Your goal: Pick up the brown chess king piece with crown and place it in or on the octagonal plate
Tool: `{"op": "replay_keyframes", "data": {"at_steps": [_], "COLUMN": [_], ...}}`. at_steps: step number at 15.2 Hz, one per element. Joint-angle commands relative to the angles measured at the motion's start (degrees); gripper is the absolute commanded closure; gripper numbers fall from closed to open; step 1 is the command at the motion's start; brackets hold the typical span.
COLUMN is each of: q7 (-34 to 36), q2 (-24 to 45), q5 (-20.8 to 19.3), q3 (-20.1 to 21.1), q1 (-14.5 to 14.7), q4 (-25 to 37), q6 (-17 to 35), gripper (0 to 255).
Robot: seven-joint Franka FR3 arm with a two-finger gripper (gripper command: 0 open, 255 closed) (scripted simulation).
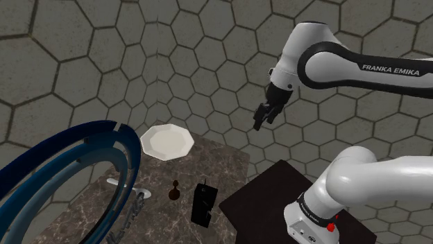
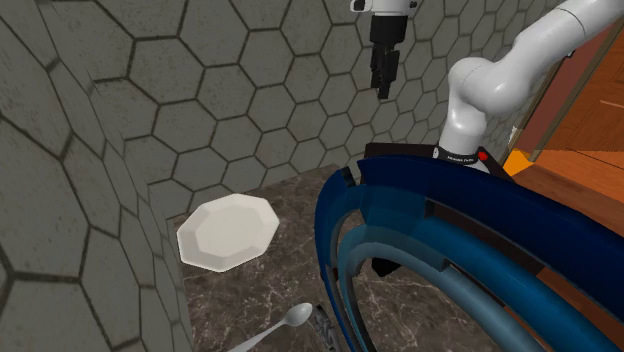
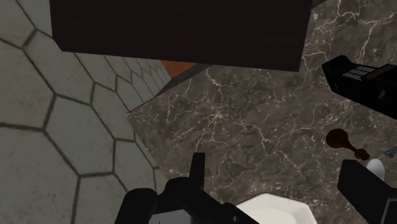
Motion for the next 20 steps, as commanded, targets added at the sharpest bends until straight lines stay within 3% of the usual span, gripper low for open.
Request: {"op": "replay_keyframes", "data": {"at_steps": [1,7,13,17,20], "q7": [2.57,10.03,18.04,24.99,32.80], "q2": [0.36,6.26,17.22,26.72,34.80], "q5": [2.02,7.63,10.92,9.40,3.88], "q3": [2.38,10.30,19.22,25.98,31.88], "q1": [0.93,3.45,3.94,1.81,-1.97], "q4": [-2.35,-6.44,-6.66,-4.72,-2.35], "q6": [3.82,16.93,31.43,41.17,48.07], "gripper": [0,0,0,0,0]}}
